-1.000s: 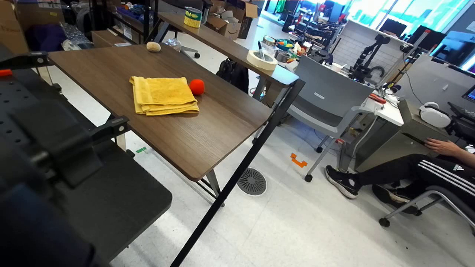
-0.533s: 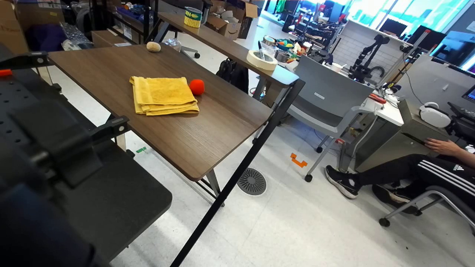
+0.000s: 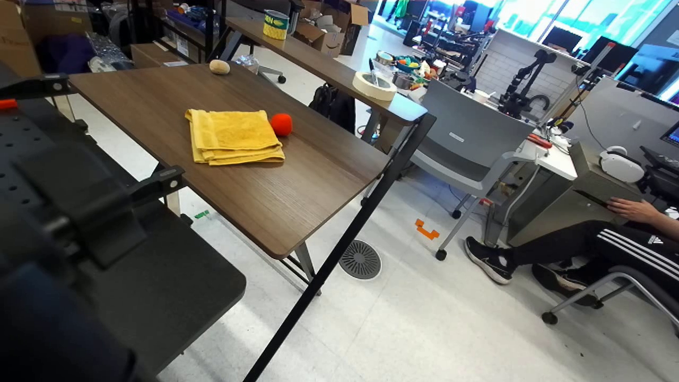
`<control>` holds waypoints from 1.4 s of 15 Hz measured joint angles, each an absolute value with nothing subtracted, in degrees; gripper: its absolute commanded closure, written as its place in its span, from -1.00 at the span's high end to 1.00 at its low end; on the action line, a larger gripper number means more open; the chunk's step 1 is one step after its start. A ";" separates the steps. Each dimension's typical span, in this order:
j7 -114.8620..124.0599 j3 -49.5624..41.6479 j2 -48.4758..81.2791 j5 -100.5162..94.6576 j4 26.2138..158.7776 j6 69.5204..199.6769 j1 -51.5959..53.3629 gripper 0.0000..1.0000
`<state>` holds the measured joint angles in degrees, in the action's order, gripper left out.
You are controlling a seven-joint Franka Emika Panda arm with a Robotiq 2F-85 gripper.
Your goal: Wipe the table
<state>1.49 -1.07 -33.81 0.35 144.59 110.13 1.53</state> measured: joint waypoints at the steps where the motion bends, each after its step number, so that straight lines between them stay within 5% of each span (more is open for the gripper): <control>1: 1.49 -1.29 -33.11 0.58 144.56 111.58 1.52 1.00; 11: 2.94 -1.82 -0.64 -5.35 134.87 120.36 -0.12 1.00; 21: 10.05 -2.07 8.25 -3.93 128.82 127.50 -0.12 1.00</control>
